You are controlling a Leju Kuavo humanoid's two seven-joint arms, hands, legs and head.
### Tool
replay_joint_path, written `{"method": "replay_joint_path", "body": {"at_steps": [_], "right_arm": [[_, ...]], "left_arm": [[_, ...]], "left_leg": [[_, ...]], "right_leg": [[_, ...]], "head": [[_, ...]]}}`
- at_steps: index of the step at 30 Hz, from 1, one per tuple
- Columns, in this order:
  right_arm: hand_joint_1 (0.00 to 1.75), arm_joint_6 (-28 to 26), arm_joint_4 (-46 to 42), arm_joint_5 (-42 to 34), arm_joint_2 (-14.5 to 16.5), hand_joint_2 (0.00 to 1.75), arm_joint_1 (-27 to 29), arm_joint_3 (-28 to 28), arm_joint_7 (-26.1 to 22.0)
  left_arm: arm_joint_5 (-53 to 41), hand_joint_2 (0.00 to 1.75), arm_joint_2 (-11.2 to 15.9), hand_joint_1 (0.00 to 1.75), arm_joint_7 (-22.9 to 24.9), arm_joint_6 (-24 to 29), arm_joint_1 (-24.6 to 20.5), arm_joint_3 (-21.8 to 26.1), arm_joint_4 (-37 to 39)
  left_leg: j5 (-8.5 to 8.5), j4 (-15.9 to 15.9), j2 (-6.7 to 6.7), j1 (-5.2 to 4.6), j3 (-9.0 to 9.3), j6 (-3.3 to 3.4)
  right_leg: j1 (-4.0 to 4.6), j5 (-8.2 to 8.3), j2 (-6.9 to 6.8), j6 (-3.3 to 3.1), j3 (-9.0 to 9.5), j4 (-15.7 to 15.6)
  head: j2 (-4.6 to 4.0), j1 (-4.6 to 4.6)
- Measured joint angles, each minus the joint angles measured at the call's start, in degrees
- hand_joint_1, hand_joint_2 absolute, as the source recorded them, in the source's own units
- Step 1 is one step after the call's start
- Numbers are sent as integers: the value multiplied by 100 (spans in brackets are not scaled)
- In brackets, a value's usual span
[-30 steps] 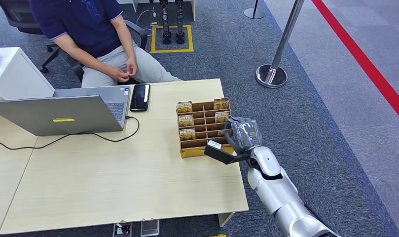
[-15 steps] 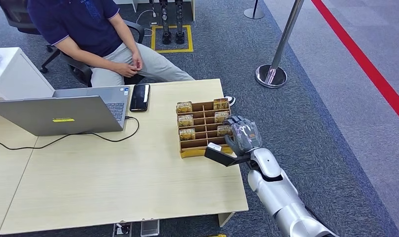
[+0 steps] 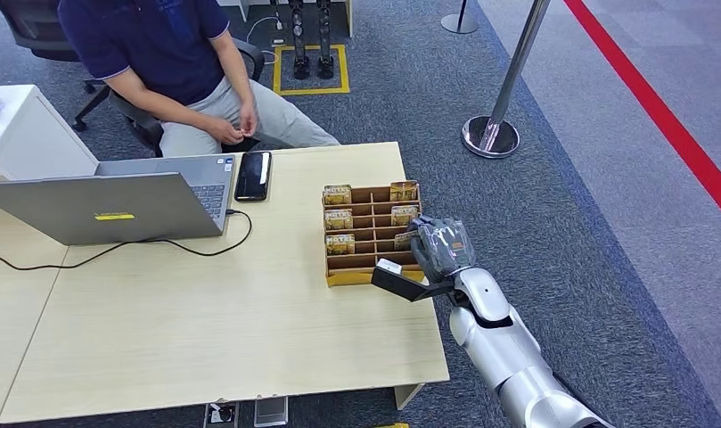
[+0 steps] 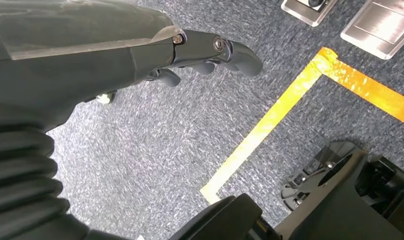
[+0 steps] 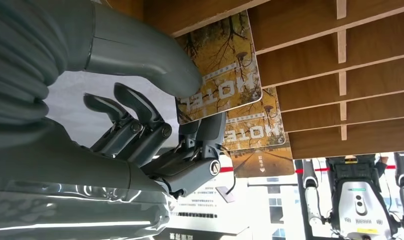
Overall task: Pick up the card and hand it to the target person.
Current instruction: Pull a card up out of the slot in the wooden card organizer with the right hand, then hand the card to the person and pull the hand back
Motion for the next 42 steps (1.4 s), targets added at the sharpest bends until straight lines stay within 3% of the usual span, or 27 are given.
{"method": "replay_joint_path", "body": {"at_steps": [8,13,23,29,36,42], "right_arm": [[175,73,-357,-862,109,175,86,-178,-566],[175,264,-1030,-1855,124,175,-3,-274,-1016],[175,-153,-1890,-2539,182,175,-753,-449,-1239],[175,-373,-504,-2661,597,175,-1520,-70,-1512],[175,-829,1695,-2605,1358,175,-2455,386,-1700],[175,-1020,2429,-2490,1694,175,-2891,550,-1603]], "left_arm": [[-5,175,-25,0,-14,64,10,6,12],[-32,175,-28,0,-32,73,9,-2,20],[-55,175,-62,0,-22,50,-42,-7,31],[-56,175,-92,0,-12,63,-52,15,41],[-110,175,-85,0,-3,63,-147,-2,48],[-164,175,-81,0,7,65,-229,-43,55]], "left_leg": [[-2,0,1,-1,0,-1],[-3,4,11,-3,-7,0],[-3,11,18,-7,-16,1],[-4,5,29,-5,-3,1],[0,0,55,-3,2,-4],[7,5,30,-2,-6,-7]], "right_leg": [[-1,-2,1,-1,-2,1],[-3,-1,10,0,-12,8],[-7,0,16,1,-24,17],[-6,3,31,2,-14,14],[-3,12,55,-4,-18,17],[-2,7,32,-5,-20,24]], "head": [[0,0],[0,0],[0,0],[0,0],[0,0],[0,0]]}}
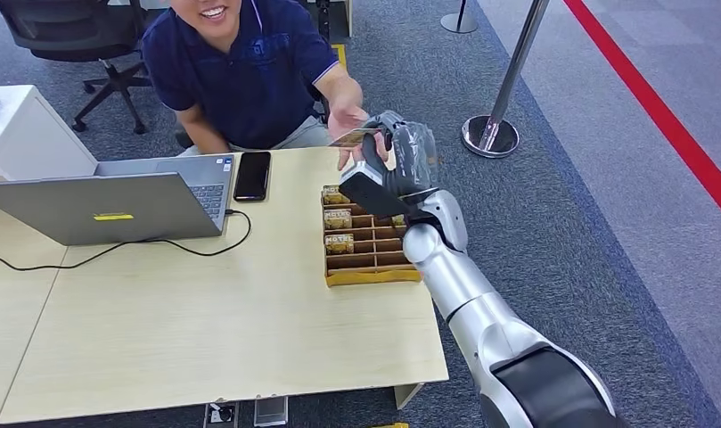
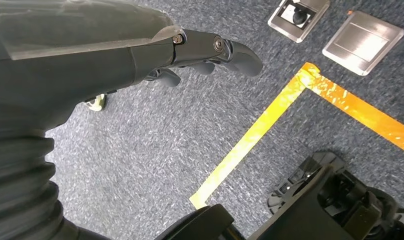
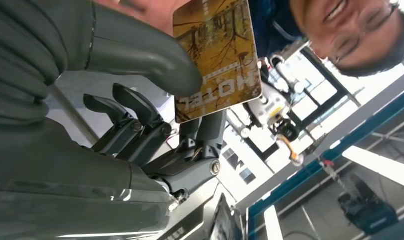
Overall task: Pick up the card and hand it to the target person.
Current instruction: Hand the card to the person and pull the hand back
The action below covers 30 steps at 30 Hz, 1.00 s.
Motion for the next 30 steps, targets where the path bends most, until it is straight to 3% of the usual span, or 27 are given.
{"method": "replay_joint_path", "body": {"at_steps": [9,10,11,12,13,14,15,16,21,30], "right_arm": [[175,-250,202,53,115,175,-89,126,-35],[144,-253,200,59,100,175,-85,139,-19],[101,-248,194,66,83,175,-84,149,-5],[57,-279,170,66,59,175,-79,147,14],[14,-330,135,53,28,131,-72,127,20],[0,-364,99,35,-4,87,-69,106,20],[0,-478,24,2,-58,44,-50,56,15],[0,-565,-56,-38,-134,0,-29,1,-5],[0,-772,-687,-6,-653,0,216,-543,-44],[0,-781,-1824,180,-1556,0,1345,-2897,-325]], "left_arm": [[-189,175,4,0,172,11,92,-148,18],[-143,175,2,0,178,-29,109,-98,22],[-106,175,3,0,167,-68,125,-60,26],[-79,131,5,0,174,-122,141,-29,31],[-85,87,7,0,178,-143,153,-32,33],[-103,44,9,0,189,-157,161,-45,32],[-127,0,9,0,203,-159,166,-64,30],[-142,0,5,0,195,-153,164,-77,26],[-159,0,-15,0,157,-146,108,-73,15],[7,0,4,0,83,38,223,153,-9]], "left_leg": [[1,-2,-17,1,0,1],[1,-2,-17,1,0,1],[0,-2,-17,1,0,1],[0,-2,-16,1,0,1],[0,-1,-17,1,-1,1],[0,-1,-19,2,-2,1],[1,0,-22,1,-3,1],[1,1,-25,2,-4,1],[10,3,-53,4,-14,4],[12,4,-92,8,-4,5]], "right_leg": [[1,-4,-17,2,9,-6],[1,-4,-17,2,9,-6],[1,-4,-16,2,9,-6],[1,-4,-16,2,9,-6],[1,-4,-16,1,8,-6],[2,-5,-18,2,8,-6],[1,-5,-21,2,8,-6],[1,-5,-24,2,8,-5],[5,-3,-55,3,9,-13],[8,-7,-93,5,36,-33]], "head": [[0,0],[0,0],[0,0],[0,0],[0,0],[0,0],[0,0],[0,0],[0,0],[0,0]]}}
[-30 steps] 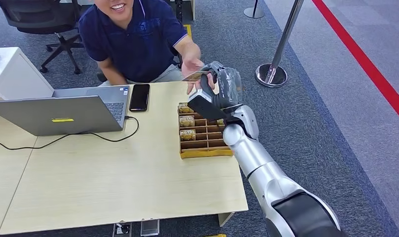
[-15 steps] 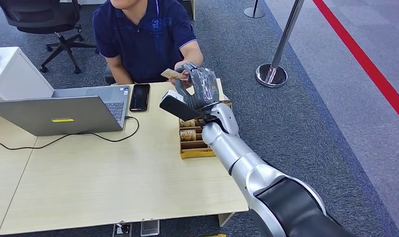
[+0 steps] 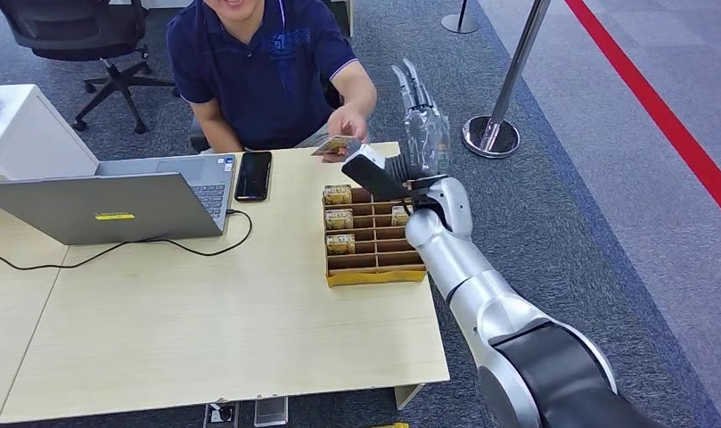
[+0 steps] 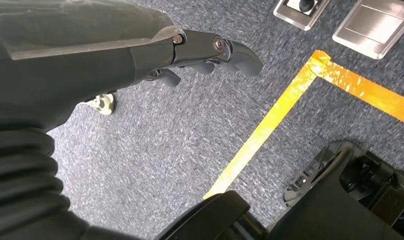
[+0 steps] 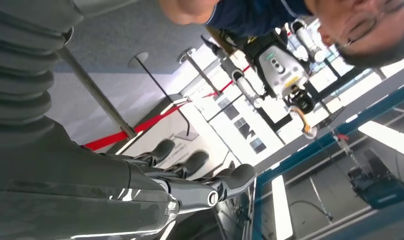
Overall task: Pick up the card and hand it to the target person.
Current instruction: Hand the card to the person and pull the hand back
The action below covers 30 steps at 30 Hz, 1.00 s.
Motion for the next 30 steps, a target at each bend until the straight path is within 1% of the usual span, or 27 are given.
{"method": "replay_joint_path", "body": {"at_steps": [1,2,3,5,9,10,12,14,15,16,18,21,22,23,24,25,26,27,28,30], "right_arm": [[0,0,-13,-28,-140,0,239,-382,42],[0,0,91,-174,-302,0,448,-665,-71],[0,0,277,-345,-450,0,600,-921,-210],[0,0,693,-475,-650,0,893,-1403,-249],[0,0,1501,-703,-812,0,1649,-2311,-324],[0,1,1793,-748,-822,0,1842,-2497,-231],[0,1,2223,-810,-813,0,2102,-2657,-122],[0,122,2595,-733,-761,0,2281,-2658,284],[0,216,2791,-657,-724,0,2363,-2616,574],[0,395,2959,-592,-666,0,2471,-2583,935],[0,678,3121,-541,-498,0,2714,-2568,1355],[0,1421,3301,-162,-325,0,3016,-2240,2315],[31,1714,3361,41,-288,0,3113,-2061,2737],[67,1963,3370,141,-227,0,3221,-1980,3022],[110,2155,3388,162,-183,0,3289,-1967,3195],[154,2507,3434,173,-137,0,3351,-1958,3405],[167,2813,3435,131,-77,0,3416,-1993,3491],[175,3007,3439,116,-37,0,3454,-2003,3522],[175,3211,3441,121,11,44,3490,-1995,3536],[175,3270,3409,206,111,131,3510,-1920,3499]], "left_arm": [[25,0,2,0,-3,26,51,34,-4],[32,0,5,0,-19,43,99,48,-5],[39,0,10,0,-27,57,141,63,-5],[55,0,16,0,-25,74,205,93,-9],[76,0,47,0,-9,49,318,141,-16],[89,0,59,0,-15,38,350,159,-18],[121,0,77,0,-48,44,393,197,-19],[155,0,86,0,-82,72,416,239,-17],[173,0,86,0,-98,79,420,261,-15],[185,0,86,0,-118,81,424,277,-13],[193,0,80,0,-143,66,427,291,-9],[-56,0,77,131,-31,186,411,59,-20],[-187,0,75,175,20,247,396,-69,-23],[-240,0,64,175,31,267,373,-123,-22],[-258,0,53,175,57,253,357,-141,-21],[-259,0,39,175,70,223,341,-144,-20],[-224,0,24,175,51,171,323,-113,-20],[-208,0,13,175,29,137,309,-102,-19],[-194,44,4,175,16,86,289,-92,-13],[-193,131,-3,175,79,9,255,-88,-1]], "left_leg": [[0,-1,-8,0,3,1],[1,-2,-15,0,4,2],[-2,-2,-18,1,8,2],[-2,-8,-21,1,11,4],[-14,-8,-18,3,14,11],[-16,-9,-20,5,17,12],[-20,-12,-17,6,21,13],[-26,-7,-1,5,15,13],[-31,-4,7,4,12,12],[-32,-5,14,3,9,11],[-33,-9,19,5,10,8],[-34,-10,24,6,9,7],[-35,-8,25,5,6,7],[-35,-10,28,4,5,7],[-34,-11,27,5,5,7],[-35,-9,26,4,3,7],[-34,-10,26,3,3,7],[-35,-8,26,2,2,8],[-36,-6,29,0,0,8],[-36,-5,35,0,-2,9]], "right_leg": [[0,-1,-8,1,6,-5],[0,0,-15,1,11,-10],[1,-2,-16,3,18,-13],[2,1,-20,4,27,-25],[4,-4,-17,2,33,-30],[6,-6,-19,3,36,-34],[8,-8,-16,4,40,-37],[6,-10,1,6,26,-27],[5,-11,11,7,19,-21],[4,-11,17,6,13,-18],[6,-10,21,4,11,-18],[6,-12,27,2,4,-14],[5,-14,30,3,1,-9],[5,-14,31,1,-1,-9],[6,-14,29,0,-2,-9],[4,-16,29,1,-4,-5],[3,-15,27,0,-5,-6],[2,-16,29,2,-7,-3],[0,-17,33,4,-10,0],[-1,-16,39,4,-14,2]], "head": [[0,0],[0,0],[0,0],[0,0],[0,0],[0,0],[0,0],[0,0],[0,0],[0,0],[0,0],[0,0],[0,0],[0,0],[0,0],[0,0],[0,0],[0,0],[0,0],[0,0]]}}
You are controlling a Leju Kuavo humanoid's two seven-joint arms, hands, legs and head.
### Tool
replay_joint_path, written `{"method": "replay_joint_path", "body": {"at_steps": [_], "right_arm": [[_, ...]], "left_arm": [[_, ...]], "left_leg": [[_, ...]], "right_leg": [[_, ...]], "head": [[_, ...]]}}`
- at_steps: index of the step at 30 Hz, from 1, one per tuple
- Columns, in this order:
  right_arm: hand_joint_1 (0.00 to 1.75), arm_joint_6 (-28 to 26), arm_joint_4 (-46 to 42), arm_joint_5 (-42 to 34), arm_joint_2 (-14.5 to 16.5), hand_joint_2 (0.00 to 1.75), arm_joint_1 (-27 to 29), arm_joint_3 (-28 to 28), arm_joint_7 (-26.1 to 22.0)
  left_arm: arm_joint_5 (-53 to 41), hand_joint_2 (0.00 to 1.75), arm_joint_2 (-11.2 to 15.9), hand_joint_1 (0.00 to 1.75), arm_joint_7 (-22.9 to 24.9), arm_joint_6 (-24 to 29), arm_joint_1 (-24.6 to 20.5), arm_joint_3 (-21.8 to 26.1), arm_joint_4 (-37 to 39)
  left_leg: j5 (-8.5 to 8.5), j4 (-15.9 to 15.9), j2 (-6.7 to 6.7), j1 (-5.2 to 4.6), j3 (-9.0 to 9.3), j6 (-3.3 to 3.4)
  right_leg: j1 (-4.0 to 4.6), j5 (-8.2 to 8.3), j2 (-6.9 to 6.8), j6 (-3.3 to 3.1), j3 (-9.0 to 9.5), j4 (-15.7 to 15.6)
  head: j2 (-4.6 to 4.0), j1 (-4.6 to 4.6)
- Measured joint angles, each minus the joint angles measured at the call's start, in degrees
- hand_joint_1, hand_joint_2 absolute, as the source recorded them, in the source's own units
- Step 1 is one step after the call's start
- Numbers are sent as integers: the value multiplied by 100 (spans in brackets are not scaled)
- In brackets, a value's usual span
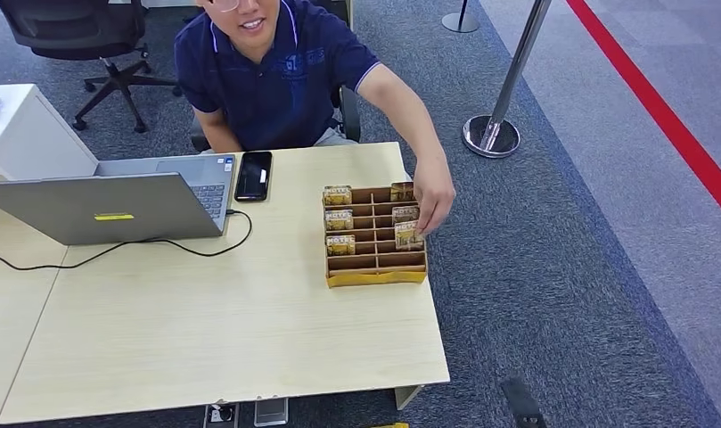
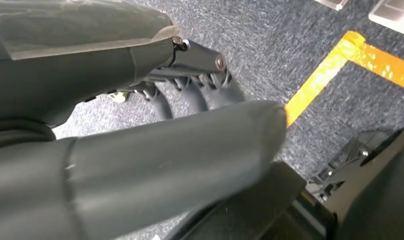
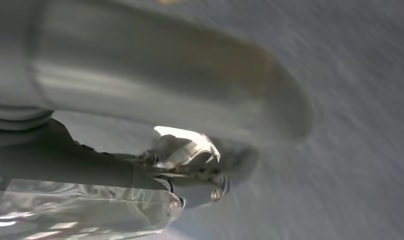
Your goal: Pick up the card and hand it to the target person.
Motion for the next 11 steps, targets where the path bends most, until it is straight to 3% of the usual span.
{"method": "replay_joint_path", "body": {"at_steps": [1,4,5,6,8,9,10,11], "right_arm": [[175,9,-6,86,43,175,-16,71,1],[175,-25,-11,387,140,175,-146,309,104],[175,-17,-12,-41,180,175,-208,427,95],[175,1,-16,19,215,175,-260,545,93],[175,45,-28,179,299,175,-363,802,32],[175,42,-41,763,340,175,-399,873,20],[175,44,-46,835,384,175,-437,927,-15],[175,40,-50,878,409,175,-459,962,-38]], "left_arm": [[-11,175,1,175,72,-46,-15,-5,6],[-120,175,4,175,308,-136,-47,-89,15],[1141,175,3,175,381,-114,-61,-91,19],[1885,175,3,175,428,-92,-69,-100,10],[2130,175,7,175,518,-36,-96,-118,7],[881,175,11,175,530,-43,-109,-147,3],[167,175,13,175,536,-41,-127,-153,12],[-3,175,15,175,536,-45,-138,-156,15]], "left_leg": [[1,-1,2,0,-1,0],[3,0,13,-1,-3,-1],[3,0,17,-2,-2,-1],[2,0,18,-2,0,-1],[3,-2,18,-2,5,-2],[2,-1,16,-2,6,-2],[2,-1,17,-3,7,-2],[1,0,16,-3,8,-2]], "right_leg": [[0,1,1,-1,-1,0],[-1,5,10,-2,-8,2],[-1,6,13,-2,-8,2],[-2,6,15,-2,-7,2],[-2,4,14,-3,-2,1],[-2,3,13,-2,-1,1],[-3,2,14,-1,0,1],[-3,1,15,0,1,2]], "head": [[0,0],[0,0],[0,0],[0,0],[0,0],[0,0],[0,0],[0,0]]}}
